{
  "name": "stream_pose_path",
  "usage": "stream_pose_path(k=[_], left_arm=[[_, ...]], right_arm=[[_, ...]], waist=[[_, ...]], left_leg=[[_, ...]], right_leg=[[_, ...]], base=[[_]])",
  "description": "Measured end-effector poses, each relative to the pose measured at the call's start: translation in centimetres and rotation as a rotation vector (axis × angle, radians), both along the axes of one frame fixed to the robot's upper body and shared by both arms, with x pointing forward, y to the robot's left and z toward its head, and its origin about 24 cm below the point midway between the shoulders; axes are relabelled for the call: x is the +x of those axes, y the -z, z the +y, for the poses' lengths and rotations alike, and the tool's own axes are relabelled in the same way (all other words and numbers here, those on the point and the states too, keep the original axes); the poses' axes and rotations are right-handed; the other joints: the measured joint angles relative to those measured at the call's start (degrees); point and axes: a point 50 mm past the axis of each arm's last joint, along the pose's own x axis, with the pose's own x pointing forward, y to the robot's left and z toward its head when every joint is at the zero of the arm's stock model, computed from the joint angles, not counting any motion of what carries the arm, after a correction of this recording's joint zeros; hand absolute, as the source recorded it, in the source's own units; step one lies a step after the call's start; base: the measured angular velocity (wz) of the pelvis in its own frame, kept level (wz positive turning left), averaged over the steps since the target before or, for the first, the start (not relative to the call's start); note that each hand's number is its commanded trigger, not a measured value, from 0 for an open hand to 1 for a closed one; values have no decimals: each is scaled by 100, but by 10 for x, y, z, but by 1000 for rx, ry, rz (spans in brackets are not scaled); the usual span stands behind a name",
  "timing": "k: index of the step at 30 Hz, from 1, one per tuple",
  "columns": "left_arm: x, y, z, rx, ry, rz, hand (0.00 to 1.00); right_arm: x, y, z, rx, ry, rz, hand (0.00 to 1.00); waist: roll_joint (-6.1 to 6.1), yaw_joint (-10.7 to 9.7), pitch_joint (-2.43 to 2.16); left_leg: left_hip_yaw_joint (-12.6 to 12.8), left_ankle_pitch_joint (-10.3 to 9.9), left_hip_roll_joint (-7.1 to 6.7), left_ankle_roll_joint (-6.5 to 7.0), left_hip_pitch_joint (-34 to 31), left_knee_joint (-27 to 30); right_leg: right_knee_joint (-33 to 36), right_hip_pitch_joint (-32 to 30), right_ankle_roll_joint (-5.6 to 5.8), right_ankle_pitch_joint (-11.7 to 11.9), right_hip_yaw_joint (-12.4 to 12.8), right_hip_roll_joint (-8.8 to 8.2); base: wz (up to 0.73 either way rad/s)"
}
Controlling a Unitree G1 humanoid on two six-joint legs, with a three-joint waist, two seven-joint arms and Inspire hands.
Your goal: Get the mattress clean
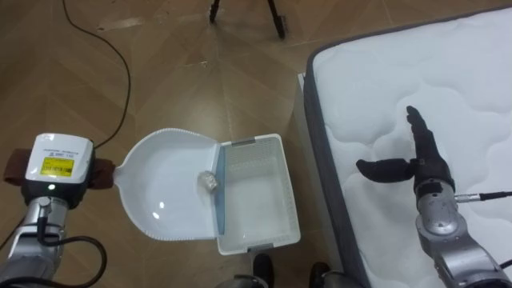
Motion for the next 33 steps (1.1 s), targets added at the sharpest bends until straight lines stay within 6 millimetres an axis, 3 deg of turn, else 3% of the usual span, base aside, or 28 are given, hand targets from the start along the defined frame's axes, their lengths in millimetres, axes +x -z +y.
stream_pose_path(k=[33], left_arm=[[0,0,0,18,3,11,100]], right_arm=[[-1,1,-1,-8,0,4,0]], waist=[[33,20,-5]], left_leg=[[0,0,0,0,71,2]], right_leg=[[-6,83,-1,-1,-8,9]], base=[[0]])
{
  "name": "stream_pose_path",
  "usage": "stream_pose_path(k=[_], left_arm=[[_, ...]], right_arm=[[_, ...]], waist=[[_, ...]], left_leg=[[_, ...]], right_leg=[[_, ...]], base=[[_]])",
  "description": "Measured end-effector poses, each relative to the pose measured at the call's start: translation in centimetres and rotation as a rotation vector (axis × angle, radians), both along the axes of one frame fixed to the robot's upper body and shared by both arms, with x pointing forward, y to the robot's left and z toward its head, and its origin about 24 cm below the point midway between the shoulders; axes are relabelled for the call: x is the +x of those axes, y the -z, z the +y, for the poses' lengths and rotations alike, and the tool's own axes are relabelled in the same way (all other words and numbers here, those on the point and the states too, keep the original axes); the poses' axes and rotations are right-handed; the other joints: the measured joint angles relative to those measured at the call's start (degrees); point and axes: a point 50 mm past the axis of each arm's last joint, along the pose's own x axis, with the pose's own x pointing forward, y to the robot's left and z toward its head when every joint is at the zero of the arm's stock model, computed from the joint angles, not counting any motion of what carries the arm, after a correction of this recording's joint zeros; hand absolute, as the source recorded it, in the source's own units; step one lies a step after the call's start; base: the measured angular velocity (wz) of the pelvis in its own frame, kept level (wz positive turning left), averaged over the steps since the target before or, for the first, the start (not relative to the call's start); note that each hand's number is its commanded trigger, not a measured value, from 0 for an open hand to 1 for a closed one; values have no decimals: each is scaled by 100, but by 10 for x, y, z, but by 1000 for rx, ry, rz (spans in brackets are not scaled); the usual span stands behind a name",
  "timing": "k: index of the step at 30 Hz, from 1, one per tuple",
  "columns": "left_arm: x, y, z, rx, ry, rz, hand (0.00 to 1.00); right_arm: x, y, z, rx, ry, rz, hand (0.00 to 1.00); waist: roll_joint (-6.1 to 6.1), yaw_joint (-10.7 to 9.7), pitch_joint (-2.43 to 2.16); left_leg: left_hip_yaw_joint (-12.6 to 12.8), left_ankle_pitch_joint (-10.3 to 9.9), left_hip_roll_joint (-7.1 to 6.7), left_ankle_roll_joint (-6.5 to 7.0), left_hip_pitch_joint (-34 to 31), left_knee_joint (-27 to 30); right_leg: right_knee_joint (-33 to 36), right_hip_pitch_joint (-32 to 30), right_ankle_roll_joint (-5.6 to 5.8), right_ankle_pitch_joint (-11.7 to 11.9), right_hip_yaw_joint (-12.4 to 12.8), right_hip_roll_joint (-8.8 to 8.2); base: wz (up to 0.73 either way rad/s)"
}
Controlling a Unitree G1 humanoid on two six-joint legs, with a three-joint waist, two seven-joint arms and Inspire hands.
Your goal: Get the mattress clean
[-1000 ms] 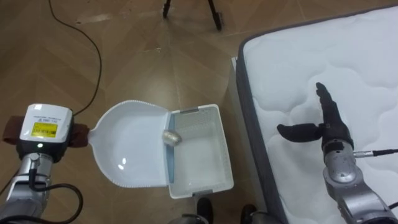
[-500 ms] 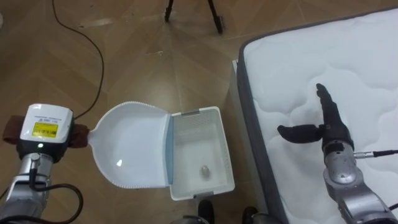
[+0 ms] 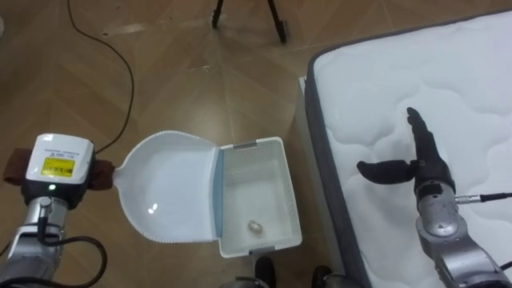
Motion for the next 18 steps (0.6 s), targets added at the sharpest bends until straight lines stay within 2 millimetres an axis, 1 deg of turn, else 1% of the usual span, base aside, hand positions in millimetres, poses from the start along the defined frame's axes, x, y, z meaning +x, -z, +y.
stream_pose_path(k=[5,11,12,13,14,15,16,18], left_arm=[[-7,4,-2,-6,8,11,100],[-9,6,-2,-8,9,14,100],[-11,7,-2,-10,10,15,100],[-14,10,-2,-14,8,23,100],[-18,13,-2,-15,6,28,100],[-24,16,0,-15,6,31,100],[-29,17,2,-15,-3,24,100],[-37,19,5,-18,-16,11,100]], right_arm=[[-4,3,-1,0,3,13,0],[-15,13,-3,23,7,58,0],[-19,16,-4,43,5,72,0],[-25,21,-4,59,4,92,0],[-27,23,-4,62,2,102,0],[-32,26,-5,75,2,114,0],[-36,27,-4,90,-1,119,0],[-40,28,-3,107,0,122,0]], waist=[[-5,-19,-3],[-16,-9,-9],[-18,15,-10],[-35,69,-19],[-37,82,-27],[-39,78,-37],[-83,108,-64],[-123,142,-95]], left_leg=[[-3,1,-2,-1,143,-65],[24,0,23,0,451,-168],[57,0,40,0,585,-226],[149,0,67,0,784,-335],[191,-2,78,0,885,-382],[249,-3,100,0,1066,-473],[379,-3,132,0,1192,-562],[543,-9,193,-3,1341,-645]], right_leg=[[-19,122,0,0,-6,-6],[-307,505,-8,10,17,49],[-402,626,-7,41,56,85],[-516,769,5,78,183,132],[-552,844,9,92,241,160],[-618,952,17,125,354,207],[-678,991,13,142,480,239],[-725,1054,-2,189,653,308]], base=[[0],[-4],[-28],[-36],[-42],[-47],[-49],[-56]])
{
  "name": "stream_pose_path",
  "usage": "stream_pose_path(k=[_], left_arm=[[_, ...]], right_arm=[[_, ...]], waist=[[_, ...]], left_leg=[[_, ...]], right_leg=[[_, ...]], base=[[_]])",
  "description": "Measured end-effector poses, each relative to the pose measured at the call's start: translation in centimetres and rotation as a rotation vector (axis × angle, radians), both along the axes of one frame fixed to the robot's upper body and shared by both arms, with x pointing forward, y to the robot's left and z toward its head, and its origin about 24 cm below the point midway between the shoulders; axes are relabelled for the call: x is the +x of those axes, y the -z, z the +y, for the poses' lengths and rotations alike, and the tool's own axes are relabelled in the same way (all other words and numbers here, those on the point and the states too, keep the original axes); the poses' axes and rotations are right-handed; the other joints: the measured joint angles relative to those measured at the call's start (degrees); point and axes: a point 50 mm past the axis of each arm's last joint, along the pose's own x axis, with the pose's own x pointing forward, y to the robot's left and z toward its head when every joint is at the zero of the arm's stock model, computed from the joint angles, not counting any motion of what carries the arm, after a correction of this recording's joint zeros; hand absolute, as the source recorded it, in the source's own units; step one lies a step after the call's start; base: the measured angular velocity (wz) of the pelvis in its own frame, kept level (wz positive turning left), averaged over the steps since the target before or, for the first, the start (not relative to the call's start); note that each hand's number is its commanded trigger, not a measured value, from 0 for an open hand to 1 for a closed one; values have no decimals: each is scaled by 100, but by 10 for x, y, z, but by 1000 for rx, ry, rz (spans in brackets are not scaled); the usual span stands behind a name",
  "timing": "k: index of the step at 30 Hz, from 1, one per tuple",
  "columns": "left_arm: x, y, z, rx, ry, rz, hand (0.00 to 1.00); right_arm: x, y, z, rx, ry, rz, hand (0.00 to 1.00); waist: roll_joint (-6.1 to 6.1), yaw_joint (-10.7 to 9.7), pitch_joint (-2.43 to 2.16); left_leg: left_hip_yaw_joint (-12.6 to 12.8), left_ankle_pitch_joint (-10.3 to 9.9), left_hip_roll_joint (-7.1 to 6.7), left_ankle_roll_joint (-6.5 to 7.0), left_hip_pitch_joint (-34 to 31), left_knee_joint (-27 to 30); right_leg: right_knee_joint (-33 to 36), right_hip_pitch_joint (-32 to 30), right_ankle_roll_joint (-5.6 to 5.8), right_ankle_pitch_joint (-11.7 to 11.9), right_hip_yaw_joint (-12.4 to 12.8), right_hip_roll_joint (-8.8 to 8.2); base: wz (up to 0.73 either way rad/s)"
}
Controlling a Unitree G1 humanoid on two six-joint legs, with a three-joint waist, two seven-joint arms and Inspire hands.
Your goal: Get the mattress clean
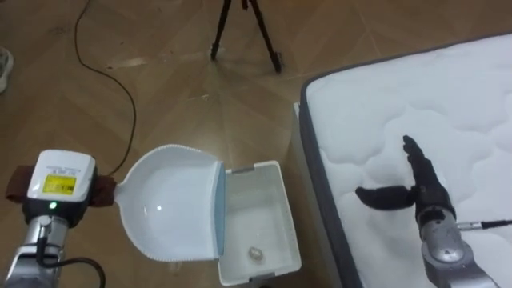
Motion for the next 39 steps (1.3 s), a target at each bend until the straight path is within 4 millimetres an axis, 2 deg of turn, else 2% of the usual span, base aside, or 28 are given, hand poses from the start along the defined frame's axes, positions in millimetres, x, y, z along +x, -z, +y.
stream_pose_path(k=[4,7,9,11,12,14,16,18,20,21,22,23,24,25,26,27,28,30,32,34,36,37,38,39], left_arm=[[-5,2,0,-11,13,-22,100],[-3,-6,-6,-28,34,-80,100],[-4,-9,-10,-41,46,-110,100],[-6,-9,-13,-50,52,-117,100],[-7,-8,-15,-59,52,-119,100],[-8,-6,-17,-76,40,-128,100],[-8,-7,-15,-80,31,-133,100],[-9,-8,-13,-83,18,-140,100],[-9,-9,-12,-81,17,-151,100],[-9,-10,-12,-80,22,-166,100],[-9,-12,-11,-79,25,-182,100],[-9,-12,-11,-78,25,-190,100],[-9,-14,-9,-76,19,-205,100],[-9,-15,-7,-75,10,-217,100],[-9,-15,-7,-75,4,-219,100],[-11,-14,-8,-80,-11,-221,100],[-12,-12,-9,-85,-24,-223,100],[-12,-13,-7,-87,-48,-229,100],[-13,-9,-10,-101,-74,-211,100],[-15,-4,-14,-118,-79,-181,100],[-15,-1,-16,-125,-76,-160,100],[-15,0,-19,-134,-74,-158,100],[-15,1,-20,-142,-78,-158,100],[-15,2,-22,-157,-85,-158,100]], right_arm=[[-11,6,-6,-6,8,37,0],[-22,6,-13,2,29,45,0],[-29,3,-18,8,48,36,0],[-34,3,-22,6,67,36,0],[-37,3,-24,6,78,39,0],[-42,2,-26,8,87,38,0],[-42,-2,-24,15,68,20,0],[-41,-5,-22,21,53,7,0],[-41,-6,-21,25,54,4,0],[-41,-6,-22,41,65,4,0],[-41,-5,-22,56,72,6,0],[-41,-5,-21,58,71,9,0],[-42,-3,-19,61,68,20,0],[-42,-2,-17,63,60,30,0],[-42,-1,-17,64,58,34,0],[-43,0,-17,64,60,40,0],[-43,0,-16,66,61,41,0],[-40,0,-13,78,60,34,0],[-37,-1,-11,92,61,22,0],[-34,-2,-6,108,52,17,0],[-33,-2,-5,129,54,11,0],[-32,-4,-5,143,63,1,0],[-32,-5,-5,148,63,-3,0],[-31,-7,-5,153,57,-11,0]], waist=[[-14,34,-29],[-29,-56,-92],[-32,-88,-98],[-57,-133,-131],[-77,-149,-140],[-113,-105,-149],[-153,-80,-148],[-186,-77,-142],[-217,-114,-139],[-234,-72,-133],[-255,-32,-131],[-270,2,-124],[-311,74,-131],[-341,147,-137],[-345,193,-138],[-325,273,-136],[-307,341,-137],[-342,391,-156],[-340,304,-153],[-297,240,-131],[-256,188,-131],[-216,109,-137],[-191,89,-144],[-134,78,-140]], left_leg=[[242,-33,177,-50,378,-143],[347,-53,241,-75,533,-176],[443,-54,258,-76,684,-252],[599,-53,266,-77,870,-377],[743,-58,292,-85,986,-459],[1008,-85,354,-114,1111,-544],[1382,-160,479,-142,1200,-544],[1686,-210,554,-169,1297,-543],[1926,-256,589,-185,1406,-568],[2158,-301,636,-193,1497,-575],[2360,-350,684,-201,1559,-573],[2483,-374,710,-210,1600,-574],[2742,-415,764,-224,1661,-577],[2979,-454,825,-237,1684,-575],[3114,-476,861,-243,1711,-577],[3397,-528,928,-262,1803,-580],[3596,-547,969,-292,1896,-616],[3804,-557,990,-344,1970,-631],[3721,-565,959,-358,1965,-564],[3020,-569,894,-366,1958,-552],[2644,-582,855,-388,1960,-551],[2533,-599,851,-413,1966,-547],[2498,-599,851,-413,1965,-548],[2358,-610,850,-429,1969,-549]], right_leg=[[-383,370,-50,219,226,205],[-520,513,-54,287,344,285],[-575,618,-53,324,437,310],[-579,683,-51,333,540,323],[-591,725,-51,349,613,344],[-609,712,-78,425,579,362],[-669,663,-129,557,494,404],[-672,624,-189,630,345,412],[-656,625,-219,652,324,432],[-659,625,-275,689,186,442],[-676,622,-345,732,-56,437],[-684,620,-385,757,-217,427],[-746,627,-499,827,-591,420],[-766,684,-567,869,-908,420],[-722,697,-555,848,-1107,390],[-475,769,-444,673,-1444,259],[-331,936,-331,502,-1625,115],[-490,1164,-170,375,-1642,-6],[-833,1248,-174,377,-1575,20],[-878,1240,-192,404,-1342,88],[-882,1252,-197,408,-1239,131],[-915,1253,-202,424,-1164,170],[-955,1253,-205,445,-1117,196],[-1002,1240,-217,483,-1013,252]], base=[[-42],[-22],[-33],[-46],[-64],[-76],[-88],[-88],[-75],[-88],[-93],[-101],[-104],[-106],[-101],[-100],[-99],[-79],[-46],[-49],[-35],[-29],[-37],[-54]])
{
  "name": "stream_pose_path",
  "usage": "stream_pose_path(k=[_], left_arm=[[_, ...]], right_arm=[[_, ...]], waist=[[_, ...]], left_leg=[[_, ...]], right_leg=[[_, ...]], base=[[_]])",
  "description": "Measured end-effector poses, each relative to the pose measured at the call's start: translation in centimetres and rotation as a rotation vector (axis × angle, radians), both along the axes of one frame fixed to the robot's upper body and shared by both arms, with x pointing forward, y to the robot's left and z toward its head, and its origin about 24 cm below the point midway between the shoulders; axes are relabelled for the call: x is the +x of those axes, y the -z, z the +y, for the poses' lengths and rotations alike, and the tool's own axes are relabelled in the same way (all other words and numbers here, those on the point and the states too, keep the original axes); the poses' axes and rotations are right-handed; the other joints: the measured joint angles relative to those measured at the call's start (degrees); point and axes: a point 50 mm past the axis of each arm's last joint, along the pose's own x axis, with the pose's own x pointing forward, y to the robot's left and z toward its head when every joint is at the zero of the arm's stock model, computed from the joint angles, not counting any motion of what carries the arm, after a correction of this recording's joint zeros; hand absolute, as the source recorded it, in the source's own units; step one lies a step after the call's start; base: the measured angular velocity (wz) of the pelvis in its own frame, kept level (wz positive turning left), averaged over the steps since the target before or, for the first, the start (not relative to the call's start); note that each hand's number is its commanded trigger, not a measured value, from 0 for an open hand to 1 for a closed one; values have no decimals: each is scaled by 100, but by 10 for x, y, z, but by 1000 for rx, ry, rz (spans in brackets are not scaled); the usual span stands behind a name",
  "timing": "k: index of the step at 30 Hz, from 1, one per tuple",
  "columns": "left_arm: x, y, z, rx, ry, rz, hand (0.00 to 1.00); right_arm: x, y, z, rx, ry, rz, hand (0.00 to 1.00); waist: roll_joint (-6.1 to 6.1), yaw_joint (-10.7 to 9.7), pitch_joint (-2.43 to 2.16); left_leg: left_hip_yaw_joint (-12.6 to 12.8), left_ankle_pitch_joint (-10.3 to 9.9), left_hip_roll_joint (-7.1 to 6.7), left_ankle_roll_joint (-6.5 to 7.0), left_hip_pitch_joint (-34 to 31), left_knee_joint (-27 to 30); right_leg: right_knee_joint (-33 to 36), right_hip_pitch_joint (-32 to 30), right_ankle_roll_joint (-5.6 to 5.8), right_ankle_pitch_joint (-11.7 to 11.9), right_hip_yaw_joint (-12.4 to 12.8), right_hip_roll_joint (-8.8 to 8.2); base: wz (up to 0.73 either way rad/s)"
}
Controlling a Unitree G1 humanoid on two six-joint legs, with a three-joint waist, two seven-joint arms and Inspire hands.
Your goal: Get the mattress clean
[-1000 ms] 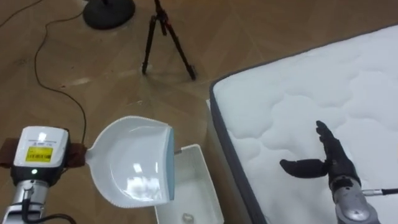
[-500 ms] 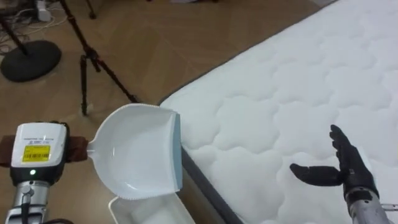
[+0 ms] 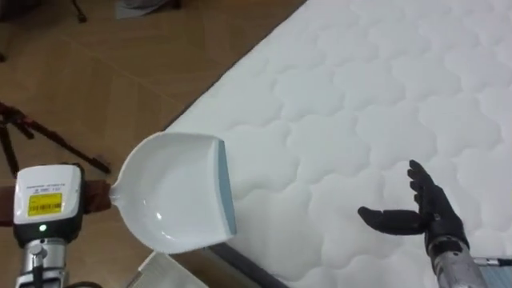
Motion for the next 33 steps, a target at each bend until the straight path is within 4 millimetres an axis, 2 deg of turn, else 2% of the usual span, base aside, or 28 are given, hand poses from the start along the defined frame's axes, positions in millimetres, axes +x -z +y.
stream_pose_path(k=[2,3,4,5,6,7,10,11,12,13,16,19,23,28,30,31,33], left_arm=[[-2,1,-1,-10,-3,14,100],[-5,3,-2,-20,-8,22,100],[-10,4,-1,-37,-19,28,100],[-13,5,-1,-45,-24,33,100],[-17,8,-1,-64,-44,40,100],[-19,11,-3,-88,-66,44,100],[-22,17,-10,-149,-103,44,100],[-22,17,-10,-151,-103,43,100],[-21,16,-10,-152,-99,41,100],[-21,17,-11,-157,-96,40,100],[-20,17,-14,-171,-82,36,100],[-18,15,-14,-170,-78,23,100],[-18,15,-15,-174,-70,22,100],[-18,14,-14,-180,-53,20,100],[-18,13,-13,-180,-50,18,100],[-18,13,-13,-181,-50,17,100],[-17,13,-14,-186,-45,15,100]], right_arm=[[0,0,1,10,-15,0,0],[1,-1,2,17,-26,0,0],[2,-3,4,22,-37,-11,0],[3,-5,5,24,-44,-20,0],[5,-8,7,29,-57,-36,0],[7,-10,8,31,-70,-43,0],[9,-10,11,40,-101,-39,0],[9,-10,12,44,-105,-42,0],[10,-10,14,54,-110,-43,0],[10,-9,16,62,-114,-42,0],[10,-7,19,60,-116,-33,0],[10,-7,20,50,-123,-34,0],[11,-8,20,34,-130,-34,0],[15,-10,22,24,-164,-39,0],[15,-10,23,31,-178,-37,0],[15,-10,23,45,-178,-36,0],[14,-8,23,53,-170,-32,0]], waist=[[50,4,-8],[74,56,-8],[92,151,-8],[107,181,-8],[137,199,-30],[166,217,-30],[203,168,-50],[202,138,-46],[167,100,-52],[130,58,-36],[98,-40,-27],[117,-69,-14],[152,-169,9],[160,-205,12],[144,-123,5],[142,-46,4],[144,-25,4]], left_leg=[[-265,-12,-20,-20,64,-18],[-552,-20,-48,-35,155,-31],[-985,-24,-98,-42,256,-45],[-1276,-24,-125,-42,299,-49],[-1779,-23,-188,-45,365,-48],[-1971,-22,-226,-49,418,3],[-2029,-19,-275,-55,666,-209],[-2009,-19,-300,-55,714,-292],[-1922,-19,-326,-55,765,-410],[-1902,-20,-324,-55,799,-472],[-1800,-42,-378,-66,808,-510],[-1755,-111,-360,-99,812,-569],[-1696,-113,-376,-99,807,-563],[-1424,-116,-419,-93,692,-549],[-1217,-118,-401,-92,685,-588],[-1119,-131,-392,-97,695,-600],[-1049,-153,-372,-102,712,-600]], right_leg=[[-62,-5,-19,51,240,102],[-62,-2,-40,70,468,186],[-62,-2,-69,96,750,284],[-61,3,-84,121,885,338],[-38,33,-100,157,1179,425],[-35,58,-101,207,1445,496],[87,-20,-85,241,1960,698],[138,-62,-85,241,2025,744],[259,-185,-85,241,2167,827],[332,-255,-86,245,2247,862],[379,-348,-90,304,2297,902],[354,-416,-96,410,2415,993],[345,-433,-90,441,2495,1013],[443,-658,-54,491,2755,1099],[433,-735,-66,541,2810,1143],[436,-777,-102,568,2670,1125],[422,-794,-136,589,2542,1120]], base=[[-74],[-115],[-127],[-136],[-124],[-119],[-104],[-82],[-75],[-69],[-39],[-25],[-12],[-27],[-45],[-52],[-30]])
